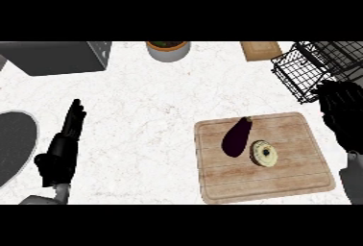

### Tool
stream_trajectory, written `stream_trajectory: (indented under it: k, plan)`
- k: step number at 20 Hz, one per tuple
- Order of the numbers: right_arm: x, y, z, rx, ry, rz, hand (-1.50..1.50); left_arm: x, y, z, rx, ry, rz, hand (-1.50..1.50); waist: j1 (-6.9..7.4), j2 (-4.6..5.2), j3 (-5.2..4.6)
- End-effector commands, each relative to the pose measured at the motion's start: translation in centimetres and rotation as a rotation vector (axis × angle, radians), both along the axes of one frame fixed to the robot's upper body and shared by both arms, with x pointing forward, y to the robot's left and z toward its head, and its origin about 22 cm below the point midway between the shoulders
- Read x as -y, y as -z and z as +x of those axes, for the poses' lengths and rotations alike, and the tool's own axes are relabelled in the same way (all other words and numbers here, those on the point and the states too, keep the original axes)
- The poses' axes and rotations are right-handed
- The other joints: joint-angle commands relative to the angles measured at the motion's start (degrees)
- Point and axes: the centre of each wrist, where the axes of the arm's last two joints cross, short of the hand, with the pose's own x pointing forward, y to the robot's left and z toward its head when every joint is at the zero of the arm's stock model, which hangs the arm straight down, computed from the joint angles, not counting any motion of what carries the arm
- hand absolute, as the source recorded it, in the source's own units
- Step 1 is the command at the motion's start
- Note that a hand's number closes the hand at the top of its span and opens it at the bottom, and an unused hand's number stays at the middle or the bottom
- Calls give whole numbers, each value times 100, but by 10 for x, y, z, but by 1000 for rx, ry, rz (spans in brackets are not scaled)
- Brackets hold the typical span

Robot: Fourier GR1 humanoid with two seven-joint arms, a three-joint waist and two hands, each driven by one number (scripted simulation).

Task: Pick the cupcake from the cutting board and place it in the tiered basket

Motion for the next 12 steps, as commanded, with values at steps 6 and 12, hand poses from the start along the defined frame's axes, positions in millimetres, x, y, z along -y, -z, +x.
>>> stream_trajectory:
  k: [6, 12]
  plan:
    - [77, 21, -107, 149, -217, 177, -150, 29, -19, 18, 40, 77, -35, 0, 238, 38, -52]
    - [133, -50, -136, 20, -214, -320, -150, 42, -20, 18, 38, 72, -38, 0, 223, 26, -70]
